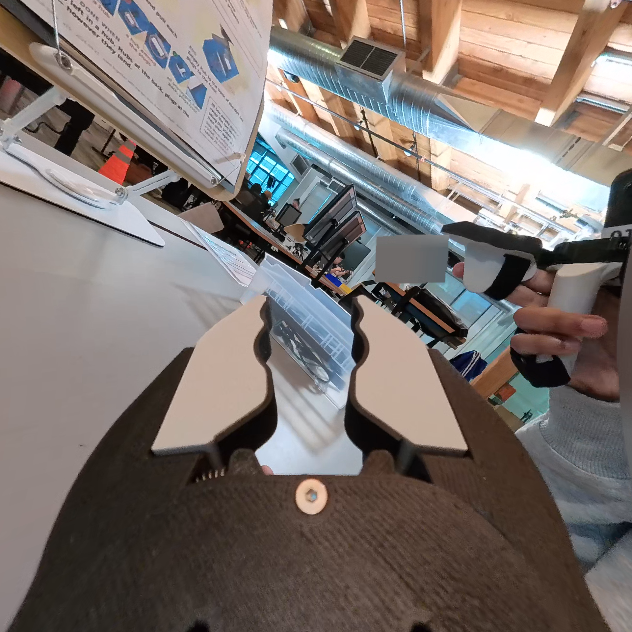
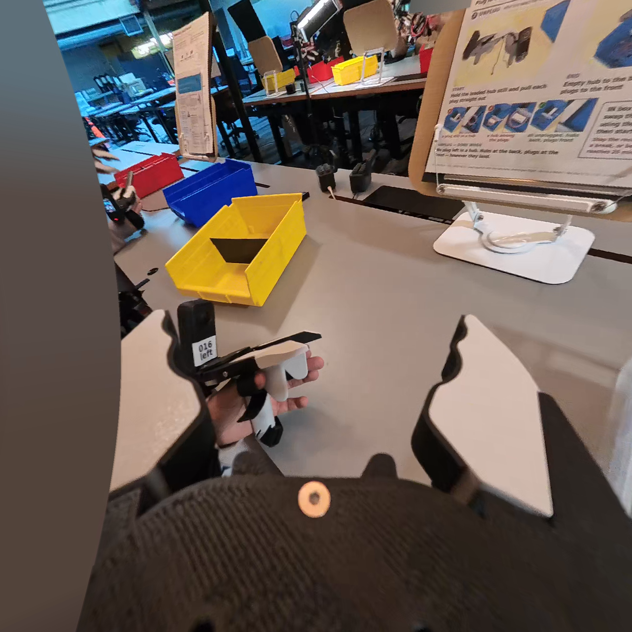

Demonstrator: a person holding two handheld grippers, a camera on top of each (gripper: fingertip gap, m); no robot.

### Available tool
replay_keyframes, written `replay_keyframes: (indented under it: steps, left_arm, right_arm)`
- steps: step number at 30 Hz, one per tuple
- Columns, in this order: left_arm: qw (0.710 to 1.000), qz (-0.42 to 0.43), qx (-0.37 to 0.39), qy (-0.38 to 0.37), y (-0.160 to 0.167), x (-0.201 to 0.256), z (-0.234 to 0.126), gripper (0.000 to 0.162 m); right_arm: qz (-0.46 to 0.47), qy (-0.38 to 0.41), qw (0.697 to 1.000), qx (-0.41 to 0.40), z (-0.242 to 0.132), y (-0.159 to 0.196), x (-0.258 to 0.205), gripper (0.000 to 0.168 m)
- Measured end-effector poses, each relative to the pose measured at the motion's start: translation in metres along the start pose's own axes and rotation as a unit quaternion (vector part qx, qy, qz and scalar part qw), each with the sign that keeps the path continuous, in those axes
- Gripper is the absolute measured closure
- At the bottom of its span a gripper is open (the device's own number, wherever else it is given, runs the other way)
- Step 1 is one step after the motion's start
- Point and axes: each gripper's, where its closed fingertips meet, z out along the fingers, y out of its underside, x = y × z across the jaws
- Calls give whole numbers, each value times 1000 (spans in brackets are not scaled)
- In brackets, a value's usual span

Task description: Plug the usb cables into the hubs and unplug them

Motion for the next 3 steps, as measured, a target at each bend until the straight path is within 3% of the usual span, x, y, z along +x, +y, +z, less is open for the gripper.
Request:
replay_keyframes:
  steps: [3]
  left_arm:
    - [1000,0,1,-3,-1,-2,0,117]
  right_arm:
    - [1,-14,1000,9,-4,-5,-3,22]
